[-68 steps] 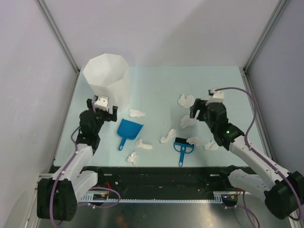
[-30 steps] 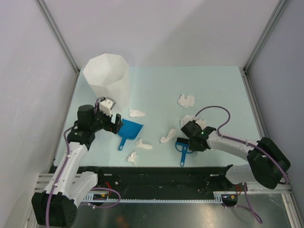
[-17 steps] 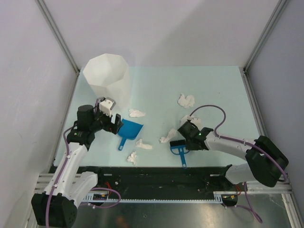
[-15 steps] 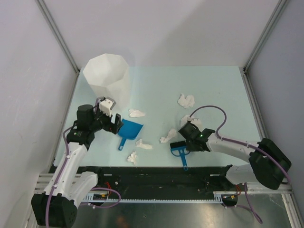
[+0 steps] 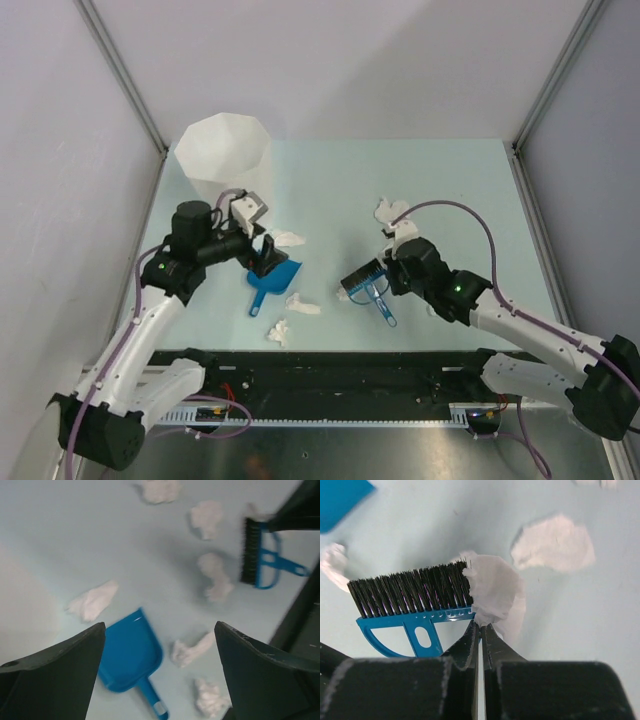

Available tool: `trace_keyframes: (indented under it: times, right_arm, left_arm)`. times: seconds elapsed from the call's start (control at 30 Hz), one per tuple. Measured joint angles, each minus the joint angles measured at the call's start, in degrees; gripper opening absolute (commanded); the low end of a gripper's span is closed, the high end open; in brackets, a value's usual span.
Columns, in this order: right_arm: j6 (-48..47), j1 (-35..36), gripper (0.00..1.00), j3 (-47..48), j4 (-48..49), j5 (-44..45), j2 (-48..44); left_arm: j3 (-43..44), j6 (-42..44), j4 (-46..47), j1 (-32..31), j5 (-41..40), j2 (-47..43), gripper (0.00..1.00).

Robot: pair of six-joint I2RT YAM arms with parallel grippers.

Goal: Sweep away the paper scraps from the table

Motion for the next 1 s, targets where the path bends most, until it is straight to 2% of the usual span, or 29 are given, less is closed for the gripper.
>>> trace_keyframes:
  times: [0.23, 0.47, 0.57, 0.6, 0.63, 0.67, 0.7, 0.73, 0.87, 1.0]
  right_arm:
    - [-12.87, -0.22, 0.00, 5.51, 10.93, -7.76, 2.84]
    - [-19.67, -0.42, 0.00, 9.68, 18.45, -15.39, 8.28]
    - [-20.76, -0.72, 0.00, 10.49, 19.45, -17.62, 9.86]
    - [-21.07, -0.85, 0.00, 10.51, 19.69, -18.21, 10.12]
    - [-21.29, -0.98, 0.00, 10.54, 19.96, -18.86, 10.34]
    - [-21.46, -1.07, 0.00, 10.54, 20.31, -19.43, 10.58]
    - [-21.57, -1.11, 0.00, 10.54, 20.70, -20.11, 10.80]
    - [-21.59, -1.33, 0.00, 10.56, 21.09, -20.70, 10.97]
    - [-20.92, -3.23, 0.00, 10.62, 20.37, -23.39, 11.28]
    - [-15.93, -7.74, 0.50, 10.73, 20.00, -28.11, 11.91]
  left_arm:
    - [7.67, -2.99, -0.31, -14.69, 2.36, 9.27, 1.00]
    - [12.00, -5.27, -0.35, -18.01, 3.93, 21.90, 0.98]
    - [12.00, -6.38, -0.83, -18.38, 5.88, 24.41, 0.83]
    - [12.00, -6.82, -0.83, -18.51, 6.51, 24.83, 0.69]
    - [12.02, -7.08, -0.83, -18.67, 7.08, 25.27, 0.59]
    - [12.11, -7.43, -0.83, -18.78, 7.61, 25.70, 0.44]
    - [12.15, -7.65, -0.79, -18.84, 8.28, 26.23, 0.09]
    - [12.24, -7.96, -0.81, -18.84, 8.81, 26.80, 0.00]
    - [12.48, -9.25, -0.70, -18.01, 8.72, 28.98, 0.00]
    - [12.96, -10.25, 0.50, -18.16, 7.76, 29.40, 0.00]
